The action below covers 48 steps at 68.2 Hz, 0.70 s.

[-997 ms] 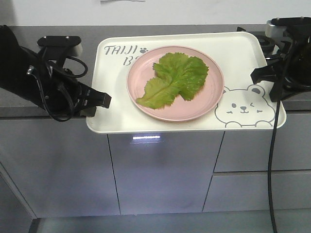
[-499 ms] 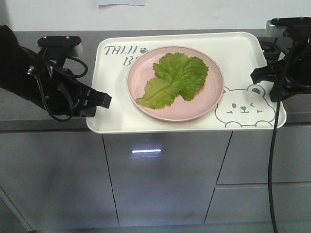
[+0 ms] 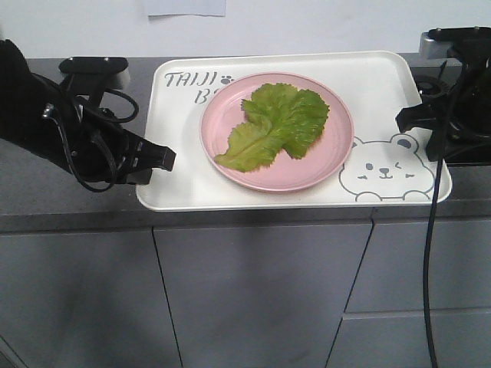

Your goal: Transfer vegetables to tray and serve

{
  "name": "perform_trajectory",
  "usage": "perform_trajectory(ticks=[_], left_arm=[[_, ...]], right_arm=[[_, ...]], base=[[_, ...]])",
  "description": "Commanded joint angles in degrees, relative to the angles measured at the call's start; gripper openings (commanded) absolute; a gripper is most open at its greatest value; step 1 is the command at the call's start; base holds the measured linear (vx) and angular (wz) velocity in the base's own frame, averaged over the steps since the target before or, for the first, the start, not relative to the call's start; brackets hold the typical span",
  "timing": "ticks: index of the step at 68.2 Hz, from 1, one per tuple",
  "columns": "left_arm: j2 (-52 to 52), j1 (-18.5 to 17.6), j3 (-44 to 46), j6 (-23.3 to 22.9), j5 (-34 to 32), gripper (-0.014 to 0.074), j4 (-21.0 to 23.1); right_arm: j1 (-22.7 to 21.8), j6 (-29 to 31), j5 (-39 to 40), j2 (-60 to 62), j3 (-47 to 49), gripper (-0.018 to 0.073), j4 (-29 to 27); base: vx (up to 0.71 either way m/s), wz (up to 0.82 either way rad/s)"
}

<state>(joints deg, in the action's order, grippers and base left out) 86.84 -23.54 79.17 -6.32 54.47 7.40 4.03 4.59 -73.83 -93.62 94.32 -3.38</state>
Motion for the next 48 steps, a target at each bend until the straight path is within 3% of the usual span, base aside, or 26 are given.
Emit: perform_trajectory(ticks=[1, 48], left_arm=[[-2.6, -0.8, 1.7, 2.5, -3.3, -0.0006, 2.6], [-2.6, -0.8, 1.7, 2.5, -3.3, -0.0006, 2.6]], right_arm=[[0.4, 1.7, 0.4, 2.9, 1.7, -0.0006, -1.7], [0.4, 1.7, 0.4, 2.9, 1.7, -0.0006, -1.7]], base=[[0.12, 0.0], [0.09, 0.02]])
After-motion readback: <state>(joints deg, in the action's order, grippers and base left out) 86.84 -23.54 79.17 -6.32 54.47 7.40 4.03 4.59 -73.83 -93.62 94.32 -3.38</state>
